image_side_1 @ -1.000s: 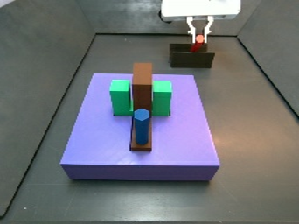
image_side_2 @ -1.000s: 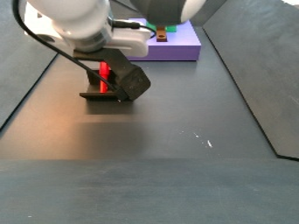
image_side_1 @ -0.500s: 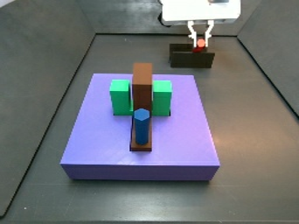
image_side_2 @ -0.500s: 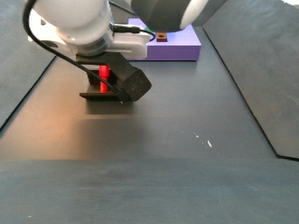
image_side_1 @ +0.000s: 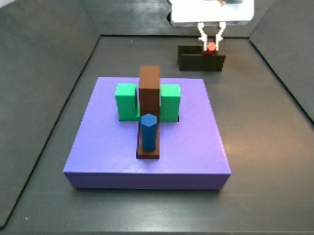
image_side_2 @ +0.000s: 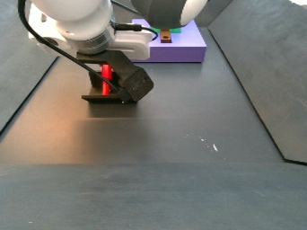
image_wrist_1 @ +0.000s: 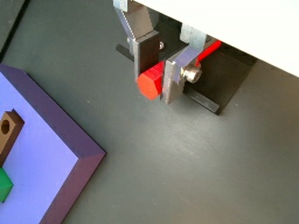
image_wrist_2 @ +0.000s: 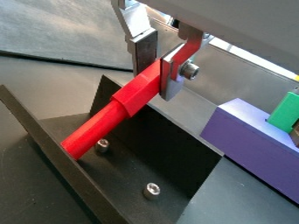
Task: Pick up the red object. Move up. Place the red object on the fixture. Regrasp the red object. Move to above the board. Insert the red object.
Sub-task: Place the red object on the fixture, then regrasp the red object.
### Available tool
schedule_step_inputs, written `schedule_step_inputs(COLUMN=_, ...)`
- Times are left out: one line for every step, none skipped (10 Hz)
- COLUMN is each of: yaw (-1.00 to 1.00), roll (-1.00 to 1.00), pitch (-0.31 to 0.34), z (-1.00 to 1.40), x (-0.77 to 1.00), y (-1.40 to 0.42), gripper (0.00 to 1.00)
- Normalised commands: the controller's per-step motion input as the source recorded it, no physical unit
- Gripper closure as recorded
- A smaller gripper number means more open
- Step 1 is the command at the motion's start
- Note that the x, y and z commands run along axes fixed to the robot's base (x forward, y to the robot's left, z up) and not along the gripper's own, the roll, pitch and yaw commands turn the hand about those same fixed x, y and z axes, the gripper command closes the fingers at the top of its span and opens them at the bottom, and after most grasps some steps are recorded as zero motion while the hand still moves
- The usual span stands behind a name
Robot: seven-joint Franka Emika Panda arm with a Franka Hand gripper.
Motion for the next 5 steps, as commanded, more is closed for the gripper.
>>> schedule_step_inputs(yaw=0.00, roll=0.00, pitch=0.000, z=0.00, x=0.00, y=0.00, gripper=0.00)
schedule_step_inputs(yaw=0.06, roll=0.93, pitch=0.086, z=0.23, x=0.03, y=-0.20, gripper=0.00)
schedule_step_inputs(yaw=0.06, roll=0.86, pitch=0.074, z=0.24, x=0.00, y=-0.12, gripper=0.00)
schedule_step_inputs(yaw=0.10, roll=0.84, pitch=0.031, z=0.29, x=0.00, y=-0.08, gripper=0.00)
schedule_step_inputs(yaw=0.10, roll=0.73, pitch=0.026, z=0.32, x=0.00, y=-0.06, gripper=0.00)
